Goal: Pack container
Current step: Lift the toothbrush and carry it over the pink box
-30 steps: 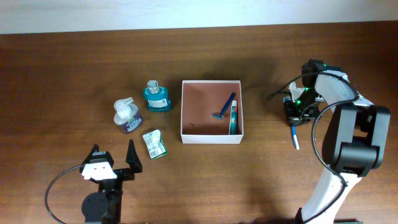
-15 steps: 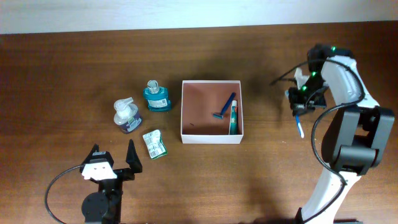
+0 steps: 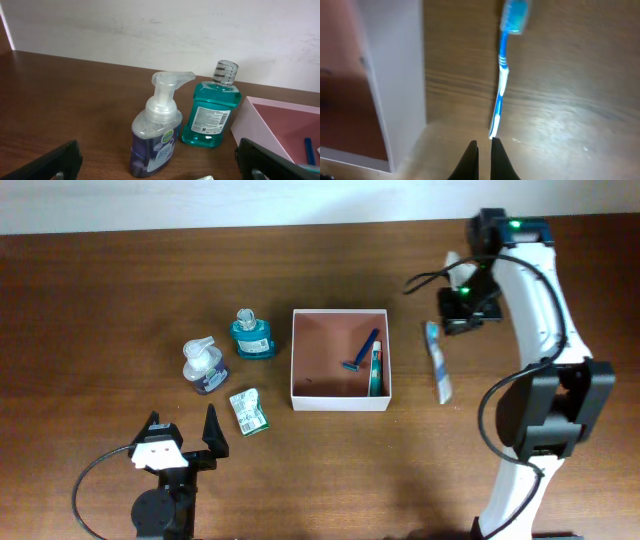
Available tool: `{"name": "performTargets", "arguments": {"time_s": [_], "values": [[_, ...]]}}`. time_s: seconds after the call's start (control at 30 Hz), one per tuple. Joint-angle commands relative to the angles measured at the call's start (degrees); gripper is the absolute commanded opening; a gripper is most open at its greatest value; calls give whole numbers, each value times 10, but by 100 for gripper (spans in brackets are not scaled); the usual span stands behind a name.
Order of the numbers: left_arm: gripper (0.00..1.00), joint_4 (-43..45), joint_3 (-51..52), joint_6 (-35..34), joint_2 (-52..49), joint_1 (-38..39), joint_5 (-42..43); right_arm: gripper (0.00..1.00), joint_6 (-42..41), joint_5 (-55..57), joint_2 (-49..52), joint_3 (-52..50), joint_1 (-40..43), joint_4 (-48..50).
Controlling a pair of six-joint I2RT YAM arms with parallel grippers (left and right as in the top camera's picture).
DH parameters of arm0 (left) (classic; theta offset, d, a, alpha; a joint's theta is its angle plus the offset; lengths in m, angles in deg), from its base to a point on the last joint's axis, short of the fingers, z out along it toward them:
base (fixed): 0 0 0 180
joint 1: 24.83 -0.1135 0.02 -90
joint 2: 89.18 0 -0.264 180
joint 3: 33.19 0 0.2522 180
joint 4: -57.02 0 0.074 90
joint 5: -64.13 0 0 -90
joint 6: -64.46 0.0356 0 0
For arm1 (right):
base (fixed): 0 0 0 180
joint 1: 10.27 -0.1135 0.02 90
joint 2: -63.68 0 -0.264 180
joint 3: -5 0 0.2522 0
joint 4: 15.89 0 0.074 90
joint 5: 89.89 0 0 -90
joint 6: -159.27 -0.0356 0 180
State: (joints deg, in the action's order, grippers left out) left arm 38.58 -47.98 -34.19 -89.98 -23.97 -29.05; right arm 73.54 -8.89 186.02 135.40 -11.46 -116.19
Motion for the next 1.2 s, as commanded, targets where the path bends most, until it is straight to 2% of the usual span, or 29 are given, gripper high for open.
{"name": "performTargets", "arguments": {"time_s": [0.0, 0.3, 0.47, 0.67, 0.73, 1.03, 1.17], "values": [[99, 1, 5, 5, 4, -3, 5, 4, -8, -4, 2, 10, -19, 6], [99, 1, 5, 5, 4, -3, 5, 4, -63, 52, 2, 9, -21, 9], [99, 1, 5, 5, 4, -3, 5, 6, -122, 52, 2, -37, -28, 78], [99, 1, 5, 5, 4, -3, 4, 38, -143, 49, 2, -113, -42, 142], [99, 1, 5, 5, 4, -3, 5, 41, -143, 49, 2, -136, -45, 158], [99, 1, 5, 5, 4, -3, 5, 42, -144, 36, 2, -215, -49, 204], [99, 1, 5, 5, 4, -3, 5, 41, -169, 35, 3, -250, -49, 235]]}}
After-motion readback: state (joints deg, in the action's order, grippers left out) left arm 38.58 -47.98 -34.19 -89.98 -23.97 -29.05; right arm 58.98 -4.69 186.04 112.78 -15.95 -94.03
